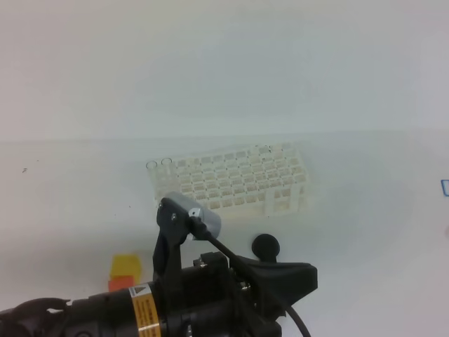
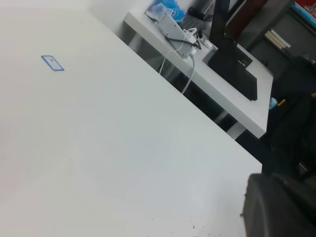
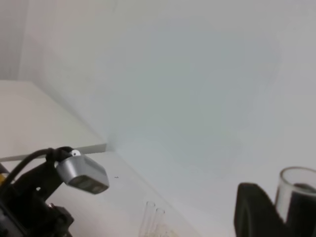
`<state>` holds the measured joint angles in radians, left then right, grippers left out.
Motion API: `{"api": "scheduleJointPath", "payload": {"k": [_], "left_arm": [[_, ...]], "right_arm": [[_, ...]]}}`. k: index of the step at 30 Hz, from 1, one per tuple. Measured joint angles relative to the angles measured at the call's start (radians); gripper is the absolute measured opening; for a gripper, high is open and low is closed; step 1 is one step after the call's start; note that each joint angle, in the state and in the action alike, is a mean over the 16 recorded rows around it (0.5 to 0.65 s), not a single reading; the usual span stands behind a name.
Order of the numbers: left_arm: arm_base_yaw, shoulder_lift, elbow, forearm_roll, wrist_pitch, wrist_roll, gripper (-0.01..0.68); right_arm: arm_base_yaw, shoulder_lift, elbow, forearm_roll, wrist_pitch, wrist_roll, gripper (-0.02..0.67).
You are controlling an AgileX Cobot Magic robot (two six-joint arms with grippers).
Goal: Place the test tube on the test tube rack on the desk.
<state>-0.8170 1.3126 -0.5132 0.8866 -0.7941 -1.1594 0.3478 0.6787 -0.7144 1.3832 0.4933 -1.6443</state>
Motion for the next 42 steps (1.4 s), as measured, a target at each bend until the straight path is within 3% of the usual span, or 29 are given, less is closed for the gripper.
{"api": "scheduleJointPath", "payload": {"k": [9,18,22,29,34,38,42], "left_arm": [[0.000,-0.063,0.000,0.071,0.071,0.000,-0.001],[0.051,-0.300,0.000,0.360,0.219,-0.001,-0.001],[0.155,-0.435,0.000,0.533,0.239,-0.001,-0.001],[0.445,-0.655,0.008,0.777,0.228,-0.001,-0.001],[0.623,-0.793,0.040,0.861,0.314,0.000,-0.001],[0.699,-0.875,0.078,0.887,0.417,0.000,-0.001],[0.718,-0.927,0.123,0.889,0.514,0.000,-0.001]], "right_arm": [[0.000,0.000,0.000,-0.017,0.000,0.000,0.120],[0.000,0.000,0.000,-0.035,0.001,0.000,0.120],[0.000,0.000,0.000,-0.039,0.002,0.000,0.120],[0.000,0.000,0.000,-0.041,0.002,0.000,0.119],[0.000,0.000,0.000,-0.041,0.002,0.000,0.119],[0.000,0.000,0.000,-0.041,0.002,0.000,0.119],[0.000,0.000,0.000,-0.041,0.002,0.000,0.119]]}}
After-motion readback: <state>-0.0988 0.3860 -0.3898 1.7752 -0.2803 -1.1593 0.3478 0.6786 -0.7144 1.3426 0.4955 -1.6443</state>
